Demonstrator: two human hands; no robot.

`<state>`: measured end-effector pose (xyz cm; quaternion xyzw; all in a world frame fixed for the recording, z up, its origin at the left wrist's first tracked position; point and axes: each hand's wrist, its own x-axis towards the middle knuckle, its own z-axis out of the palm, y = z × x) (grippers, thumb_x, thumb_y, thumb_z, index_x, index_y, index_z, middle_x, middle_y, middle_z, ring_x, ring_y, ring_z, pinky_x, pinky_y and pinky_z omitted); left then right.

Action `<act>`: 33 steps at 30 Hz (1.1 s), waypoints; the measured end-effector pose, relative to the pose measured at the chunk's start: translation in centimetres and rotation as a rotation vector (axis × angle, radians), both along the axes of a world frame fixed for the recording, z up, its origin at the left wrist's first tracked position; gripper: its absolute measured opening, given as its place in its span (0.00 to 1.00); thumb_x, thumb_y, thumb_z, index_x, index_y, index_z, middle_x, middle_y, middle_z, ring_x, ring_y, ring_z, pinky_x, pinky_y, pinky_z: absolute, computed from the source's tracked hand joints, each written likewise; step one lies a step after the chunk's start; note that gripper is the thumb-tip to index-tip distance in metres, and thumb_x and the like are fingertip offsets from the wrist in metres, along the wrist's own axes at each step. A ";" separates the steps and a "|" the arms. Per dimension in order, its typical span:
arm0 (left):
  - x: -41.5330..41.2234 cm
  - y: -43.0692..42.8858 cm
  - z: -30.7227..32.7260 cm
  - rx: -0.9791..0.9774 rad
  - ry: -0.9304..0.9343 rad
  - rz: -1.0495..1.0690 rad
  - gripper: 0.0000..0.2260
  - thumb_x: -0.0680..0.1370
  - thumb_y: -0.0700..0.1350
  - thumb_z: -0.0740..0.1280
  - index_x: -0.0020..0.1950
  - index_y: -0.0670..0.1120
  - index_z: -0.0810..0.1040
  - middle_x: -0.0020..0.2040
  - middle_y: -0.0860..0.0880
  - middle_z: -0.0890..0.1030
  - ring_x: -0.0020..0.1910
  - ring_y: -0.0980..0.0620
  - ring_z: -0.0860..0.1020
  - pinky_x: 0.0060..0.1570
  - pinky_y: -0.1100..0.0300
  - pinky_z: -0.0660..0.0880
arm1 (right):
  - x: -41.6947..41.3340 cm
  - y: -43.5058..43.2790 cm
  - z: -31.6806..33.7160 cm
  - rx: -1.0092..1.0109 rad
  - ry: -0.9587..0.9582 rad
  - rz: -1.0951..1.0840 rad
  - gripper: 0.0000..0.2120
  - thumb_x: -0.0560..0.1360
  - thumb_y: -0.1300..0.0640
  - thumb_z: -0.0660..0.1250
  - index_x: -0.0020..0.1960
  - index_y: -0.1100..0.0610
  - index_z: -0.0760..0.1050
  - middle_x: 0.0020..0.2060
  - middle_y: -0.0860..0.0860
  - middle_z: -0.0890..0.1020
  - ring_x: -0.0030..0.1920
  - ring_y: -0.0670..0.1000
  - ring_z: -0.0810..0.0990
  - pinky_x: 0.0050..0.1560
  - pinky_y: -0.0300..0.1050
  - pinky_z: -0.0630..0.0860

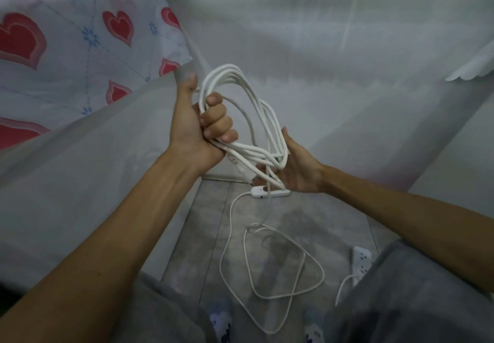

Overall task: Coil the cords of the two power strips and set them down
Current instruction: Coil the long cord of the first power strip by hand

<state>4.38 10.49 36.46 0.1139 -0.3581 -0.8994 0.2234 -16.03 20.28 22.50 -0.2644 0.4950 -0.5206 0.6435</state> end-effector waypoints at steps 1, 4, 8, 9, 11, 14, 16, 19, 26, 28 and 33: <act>0.2 -0.3 0.2 0.002 0.025 0.003 0.21 0.79 0.62 0.54 0.32 0.49 0.64 0.18 0.53 0.58 0.16 0.57 0.56 0.23 0.64 0.54 | 0.0 0.3 -0.8 0.037 -0.010 0.059 0.42 0.72 0.27 0.58 0.63 0.65 0.75 0.62 0.67 0.75 0.65 0.67 0.71 0.71 0.65 0.61; 0.9 -1.6 0.9 -0.023 0.068 0.030 0.21 0.78 0.62 0.54 0.32 0.49 0.65 0.18 0.54 0.59 0.16 0.57 0.57 0.23 0.64 0.54 | 0.8 1.8 -3.3 0.159 0.188 0.414 0.27 0.72 0.35 0.66 0.56 0.58 0.76 0.60 0.56 0.81 0.63 0.56 0.76 0.59 0.50 0.69; 2.2 -3.4 1.1 -0.042 0.075 0.079 0.21 0.78 0.62 0.54 0.32 0.49 0.67 0.19 0.54 0.59 0.17 0.57 0.56 0.22 0.63 0.58 | 2.5 3.5 -8.0 0.267 0.504 0.864 0.07 0.76 0.58 0.68 0.46 0.47 0.82 0.53 0.42 0.84 0.57 0.43 0.77 0.58 0.45 0.68; 2.4 -3.7 1.0 -0.040 0.065 0.077 0.21 0.78 0.63 0.55 0.32 0.49 0.67 0.19 0.54 0.59 0.17 0.57 0.56 0.22 0.63 0.58 | 2.6 3.8 -8.9 0.273 0.514 0.890 0.09 0.75 0.60 0.68 0.45 0.47 0.82 0.54 0.42 0.84 0.60 0.45 0.76 0.62 0.48 0.67; 3.0 -4.1 0.6 -0.058 0.035 0.065 0.22 0.77 0.64 0.55 0.33 0.49 0.66 0.19 0.54 0.59 0.17 0.57 0.57 0.23 0.63 0.56 | 2.8 4.1 -9.7 0.267 0.535 0.867 0.12 0.73 0.61 0.68 0.47 0.45 0.83 0.60 0.45 0.82 0.65 0.48 0.73 0.71 0.55 0.63; 4.1 -5.2 0.2 -0.071 0.058 0.041 0.21 0.77 0.64 0.54 0.34 0.49 0.66 0.19 0.54 0.60 0.16 0.57 0.58 0.23 0.63 0.56 | 2.6 4.3 -10.4 0.210 0.593 0.824 0.10 0.73 0.58 0.69 0.49 0.44 0.83 0.67 0.52 0.78 0.70 0.53 0.72 0.74 0.62 0.61; 4.7 -6.2 0.0 -0.045 0.105 0.011 0.22 0.78 0.64 0.52 0.34 0.49 0.67 0.19 0.53 0.62 0.16 0.57 0.59 0.22 0.64 0.57 | 2.9 4.5 -10.4 0.152 0.623 0.851 0.10 0.74 0.59 0.69 0.51 0.46 0.83 0.67 0.55 0.77 0.71 0.56 0.72 0.73 0.60 0.65; 5.5 -7.3 0.0 -0.020 0.168 -0.009 0.22 0.79 0.63 0.52 0.35 0.49 0.68 0.19 0.53 0.63 0.16 0.57 0.60 0.22 0.64 0.58 | 4.6 4.6 -10.3 0.072 0.718 1.001 0.13 0.78 0.64 0.66 0.62 0.62 0.79 0.68 0.60 0.76 0.70 0.57 0.72 0.70 0.49 0.69; 6.5 -7.8 -0.2 -0.033 0.199 -0.026 0.24 0.77 0.65 0.49 0.37 0.47 0.69 0.21 0.53 0.64 0.17 0.56 0.60 0.23 0.62 0.60 | 6.0 4.6 -9.6 0.131 0.627 0.614 0.11 0.83 0.55 0.59 0.55 0.58 0.78 0.53 0.58 0.82 0.53 0.54 0.79 0.56 0.48 0.75; 6.2 -7.3 -0.1 -0.101 0.099 0.019 0.26 0.78 0.65 0.47 0.36 0.48 0.70 0.20 0.53 0.62 0.17 0.57 0.58 0.22 0.63 0.57 | 5.6 3.7 -8.5 0.147 0.510 0.261 0.06 0.83 0.56 0.58 0.52 0.56 0.72 0.43 0.58 0.82 0.42 0.57 0.82 0.45 0.48 0.79; 4.1 -4.9 -0.3 -0.250 -0.163 0.057 0.27 0.78 0.69 0.51 0.37 0.48 0.73 0.21 0.54 0.61 0.17 0.59 0.57 0.21 0.66 0.55 | 5.8 1.5 -4.9 0.086 0.512 -0.232 0.08 0.83 0.55 0.59 0.57 0.60 0.68 0.34 0.52 0.75 0.27 0.48 0.69 0.26 0.39 0.68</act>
